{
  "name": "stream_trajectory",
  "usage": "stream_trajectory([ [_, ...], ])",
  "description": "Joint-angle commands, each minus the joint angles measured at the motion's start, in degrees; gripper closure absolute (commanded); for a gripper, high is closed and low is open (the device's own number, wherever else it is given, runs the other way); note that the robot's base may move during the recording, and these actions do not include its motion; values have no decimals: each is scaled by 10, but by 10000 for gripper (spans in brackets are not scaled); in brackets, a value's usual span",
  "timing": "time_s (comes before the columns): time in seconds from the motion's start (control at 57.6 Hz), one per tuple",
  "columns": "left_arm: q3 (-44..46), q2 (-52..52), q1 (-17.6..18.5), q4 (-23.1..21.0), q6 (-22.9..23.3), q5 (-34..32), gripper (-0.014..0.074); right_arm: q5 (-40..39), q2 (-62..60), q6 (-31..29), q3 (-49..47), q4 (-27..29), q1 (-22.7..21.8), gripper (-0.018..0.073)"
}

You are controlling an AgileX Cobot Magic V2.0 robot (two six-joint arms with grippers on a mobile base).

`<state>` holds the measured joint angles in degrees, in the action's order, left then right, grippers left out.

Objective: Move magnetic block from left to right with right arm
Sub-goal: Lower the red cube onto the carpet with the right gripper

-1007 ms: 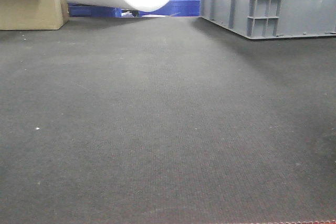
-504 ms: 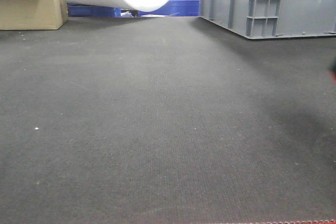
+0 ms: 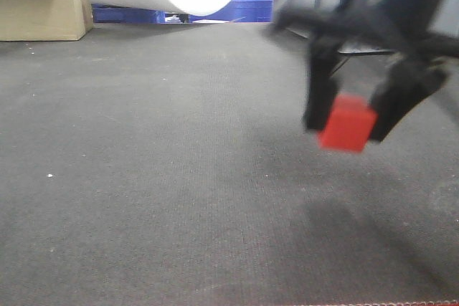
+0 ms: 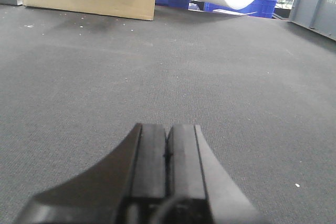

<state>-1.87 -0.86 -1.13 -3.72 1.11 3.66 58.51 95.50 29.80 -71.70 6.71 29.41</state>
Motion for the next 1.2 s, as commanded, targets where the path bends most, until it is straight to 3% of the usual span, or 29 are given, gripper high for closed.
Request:
stream_trajectory([
  [0.0,-5,-4,0,-2,1,-48,713,40,24,47,-68,-43,34,268],
  [0.208,-5,-4,0,-2,1,-48,713,67,93,60,-145,-38,71,268],
  [0.486,-5,-4,0,-2,1,-48,713,6,98,100,-147,-34,73,268],
  [0.747,-5,-4,0,-2,1,-48,713,3,98,105,-147,-54,86,268],
  [0.955,-5,-4,0,-2,1,-48,713,1,104,149,-152,-92,120,268],
  [1.181,-5,-4,0,-2,1,-48,713,30,123,149,-185,-90,124,268],
])
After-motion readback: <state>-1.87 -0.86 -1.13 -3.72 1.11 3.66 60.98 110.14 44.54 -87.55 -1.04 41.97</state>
